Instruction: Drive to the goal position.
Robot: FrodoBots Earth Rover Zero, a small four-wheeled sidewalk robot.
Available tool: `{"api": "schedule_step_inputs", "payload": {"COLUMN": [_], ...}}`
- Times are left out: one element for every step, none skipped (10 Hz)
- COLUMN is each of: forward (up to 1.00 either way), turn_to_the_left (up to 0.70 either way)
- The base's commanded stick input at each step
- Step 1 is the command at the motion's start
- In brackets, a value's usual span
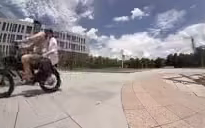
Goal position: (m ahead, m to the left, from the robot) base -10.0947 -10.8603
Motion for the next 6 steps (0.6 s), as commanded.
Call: {"api": "schedule_step_inputs", "payload": {"forward": [0.7, 0.7, 0.7, 0.7, 0.7, 0.7], "turn_to_the_left": [0.0, 0.0, 0.0, 0.0, 0.0, 0.0]}}
